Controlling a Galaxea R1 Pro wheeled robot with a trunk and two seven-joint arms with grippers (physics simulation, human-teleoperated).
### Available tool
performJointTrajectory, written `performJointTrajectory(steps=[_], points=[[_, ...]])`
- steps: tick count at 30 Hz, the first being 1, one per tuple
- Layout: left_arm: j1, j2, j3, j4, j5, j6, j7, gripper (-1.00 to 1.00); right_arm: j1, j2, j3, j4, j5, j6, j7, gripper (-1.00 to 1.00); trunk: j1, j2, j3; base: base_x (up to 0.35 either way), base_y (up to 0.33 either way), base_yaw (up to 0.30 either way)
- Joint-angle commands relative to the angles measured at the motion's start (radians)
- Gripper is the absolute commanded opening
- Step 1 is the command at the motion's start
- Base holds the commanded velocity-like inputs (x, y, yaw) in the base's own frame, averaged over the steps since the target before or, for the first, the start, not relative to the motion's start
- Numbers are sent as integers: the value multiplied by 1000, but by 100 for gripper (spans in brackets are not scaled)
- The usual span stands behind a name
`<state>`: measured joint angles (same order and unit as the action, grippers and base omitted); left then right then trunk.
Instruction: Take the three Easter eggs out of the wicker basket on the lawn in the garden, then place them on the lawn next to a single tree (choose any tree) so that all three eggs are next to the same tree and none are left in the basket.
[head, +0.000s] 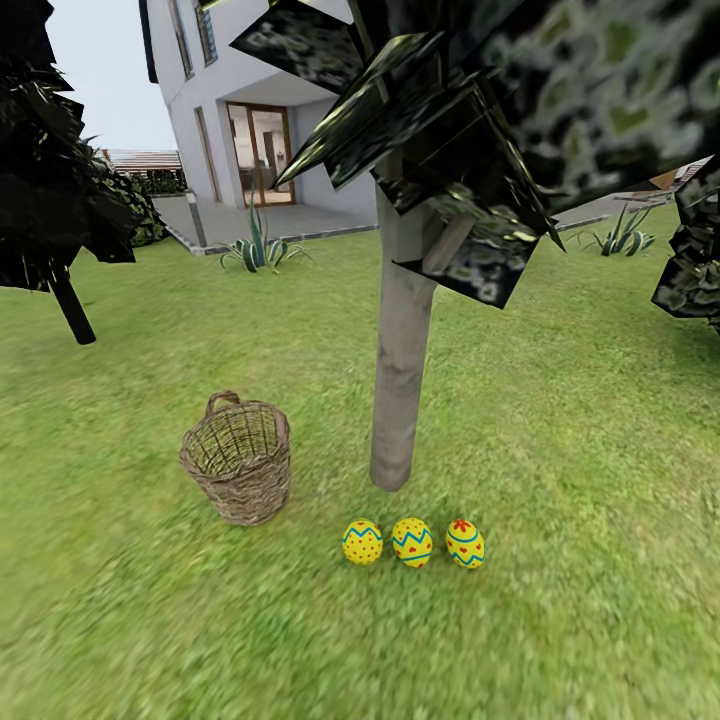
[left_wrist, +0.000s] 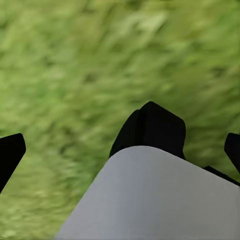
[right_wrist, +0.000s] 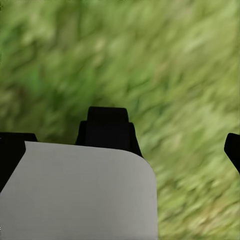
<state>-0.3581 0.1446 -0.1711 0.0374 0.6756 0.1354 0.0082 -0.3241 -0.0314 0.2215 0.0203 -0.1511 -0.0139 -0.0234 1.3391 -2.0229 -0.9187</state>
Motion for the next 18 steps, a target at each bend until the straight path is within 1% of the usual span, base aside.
performJointTrajectory(steps=[1, 18], points=[[-1, 1, -8, 1, 9, 4, 1, 100, -1, 1, 9, 2, -10, -1, -1, 100, -4, 7, 2, 0, 0, 0], [1, 0, -8, 12, 10, 4, 1, 100, -1, 1, 9, 2, -10, -1, -1, 100, -69, 126, 56, 0, 0, 0]])
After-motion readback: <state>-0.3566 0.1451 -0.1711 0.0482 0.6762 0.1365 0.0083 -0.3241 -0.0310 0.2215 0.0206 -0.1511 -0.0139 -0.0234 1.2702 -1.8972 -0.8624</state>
